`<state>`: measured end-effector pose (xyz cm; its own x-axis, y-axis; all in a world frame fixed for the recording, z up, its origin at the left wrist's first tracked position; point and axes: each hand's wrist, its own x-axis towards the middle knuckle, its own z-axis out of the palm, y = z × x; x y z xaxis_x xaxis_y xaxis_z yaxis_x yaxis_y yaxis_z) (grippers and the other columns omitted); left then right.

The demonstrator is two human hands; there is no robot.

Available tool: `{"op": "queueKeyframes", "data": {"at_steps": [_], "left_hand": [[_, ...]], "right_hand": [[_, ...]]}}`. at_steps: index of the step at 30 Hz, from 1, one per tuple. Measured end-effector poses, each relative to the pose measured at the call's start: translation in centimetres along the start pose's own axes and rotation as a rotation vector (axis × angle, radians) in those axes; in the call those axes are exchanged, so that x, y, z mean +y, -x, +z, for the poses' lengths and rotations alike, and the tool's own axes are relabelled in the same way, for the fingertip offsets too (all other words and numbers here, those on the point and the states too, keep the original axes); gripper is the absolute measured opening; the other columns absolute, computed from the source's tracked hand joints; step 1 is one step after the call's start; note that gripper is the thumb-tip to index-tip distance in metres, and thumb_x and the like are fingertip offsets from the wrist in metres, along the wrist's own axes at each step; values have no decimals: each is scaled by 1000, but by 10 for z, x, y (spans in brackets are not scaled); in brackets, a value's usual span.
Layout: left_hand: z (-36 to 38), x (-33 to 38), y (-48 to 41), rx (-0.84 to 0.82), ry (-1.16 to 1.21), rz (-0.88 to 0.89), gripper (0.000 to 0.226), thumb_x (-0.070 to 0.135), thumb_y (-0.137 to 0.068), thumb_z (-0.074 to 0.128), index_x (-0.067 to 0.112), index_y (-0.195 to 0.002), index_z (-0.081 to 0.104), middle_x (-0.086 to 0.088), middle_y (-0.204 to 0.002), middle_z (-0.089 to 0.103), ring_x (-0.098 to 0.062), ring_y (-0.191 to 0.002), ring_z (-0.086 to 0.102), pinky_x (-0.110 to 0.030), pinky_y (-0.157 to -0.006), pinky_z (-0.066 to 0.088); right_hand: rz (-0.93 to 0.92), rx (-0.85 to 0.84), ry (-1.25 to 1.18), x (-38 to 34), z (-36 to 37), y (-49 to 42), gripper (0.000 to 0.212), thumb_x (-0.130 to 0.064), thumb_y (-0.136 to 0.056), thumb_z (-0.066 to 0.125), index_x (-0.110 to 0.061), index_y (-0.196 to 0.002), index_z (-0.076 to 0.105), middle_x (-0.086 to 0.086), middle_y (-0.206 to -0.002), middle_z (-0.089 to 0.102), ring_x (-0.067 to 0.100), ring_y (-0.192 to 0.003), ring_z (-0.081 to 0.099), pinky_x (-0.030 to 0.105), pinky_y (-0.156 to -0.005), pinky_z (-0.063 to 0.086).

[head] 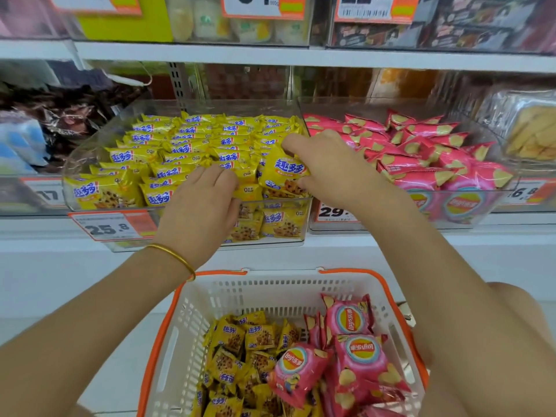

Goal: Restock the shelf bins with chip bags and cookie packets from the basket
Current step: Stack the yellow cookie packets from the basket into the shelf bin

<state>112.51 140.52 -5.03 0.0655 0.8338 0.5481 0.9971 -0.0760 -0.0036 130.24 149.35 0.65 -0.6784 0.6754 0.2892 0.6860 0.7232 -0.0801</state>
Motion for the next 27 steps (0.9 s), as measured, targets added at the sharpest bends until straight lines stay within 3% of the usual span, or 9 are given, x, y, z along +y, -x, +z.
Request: {"op": "queueKeyframes", "data": {"at_steps": [2, 6, 9, 12, 15, 18, 22, 25, 27], "left_hand": [[-1, 0, 0, 1, 2, -2, 14, 3, -79, 68, -1, -89, 58, -19, -86, 58, -39, -82, 54, -47, -71, 47], [-1, 2, -2, -2, -18, -16, 15, 5, -78, 69, -1, -88, 59, -19, -85, 58, -38, -82, 53, -47, -70, 46], [0, 2, -4, -19, -64, 15, 17, 11, -81, 65, -1, -93, 61, -20, -85, 59, -39, -81, 55, -48, -71, 48], [-1, 2, -7, -48, -151, 59, 27, 25, -86, 54, 1, -96, 64, -17, -80, 61, -37, -75, 54, -44, -65, 48], [-4, 9, -15, -57, -173, 55, 28, 30, -84, 54, 3, -88, 61, -17, -74, 59, -36, -71, 55, -40, -57, 46], [-6, 20, -22, -151, -228, -54, 33, 37, -94, 43, 8, -107, 55, -13, -96, 60, -34, -94, 54, -39, -69, 41], [-8, 25, -29, -192, -305, -129, 32, 36, -98, 37, 13, -118, 48, -10, -111, 56, -28, -108, 49, -36, -77, 40], [-8, 25, -30, -201, -303, -149, 31, 34, -97, 38, 13, -116, 49, -10, -110, 56, -29, -108, 49, -35, -72, 36], [-9, 27, -31, -206, -300, -152, 29, 34, -97, 39, 13, -115, 49, -10, -109, 56, -28, -106, 49, -32, -69, 30]], "right_hand": [[-28, -20, 53, -1, -2, -1, 36, 2, -86, 57, -15, -114, 41, 1, -73, 34, 27, -98, 40, 36, -62, 39], [-57, -67, 210, -6, -10, -5, 38, -3, -89, 55, -16, -119, 36, 0, -69, 29, 23, -89, 33, 29, -51, 19], [-42, -117, 223, -8, -14, -8, 40, -7, -90, 55, -17, -122, 34, 0, -71, 29, 24, -90, 36, 32, -62, 29], [-17, -151, 158, -12, -9, -6, 41, -31, -92, 57, -16, -122, 33, -2, -71, 31, 23, -91, 36, 38, -75, 28], [-27, -37, 138, -11, 2, -2, 39, -44, -93, 51, -16, -117, 38, -2, -74, 37, 29, -100, 45, 37, -73, 27], [-55, 18, 146, -7, 7, -1, 35, -42, -93, 52, -17, -112, 39, 1, -83, 40, 28, -103, 45, 36, -73, 27], [-91, 11, 89, -3, 4, -2, 31, -39, -93, 54, -17, -106, 38, 2, -83, 40, 26, -100, 43, 33, -67, 29], [-103, -36, 92, -1, -1, -5, 30, -39, -93, 55, -19, -101, 33, 0, -75, 37, 23, -93, 39, 34, -64, 31], [-97, -69, 101, 0, -4, -8, 32, -40, -93, 55, -17, -108, 38, -3, -69, 32, 21, -89, 36, 35, -61, 32]]}}
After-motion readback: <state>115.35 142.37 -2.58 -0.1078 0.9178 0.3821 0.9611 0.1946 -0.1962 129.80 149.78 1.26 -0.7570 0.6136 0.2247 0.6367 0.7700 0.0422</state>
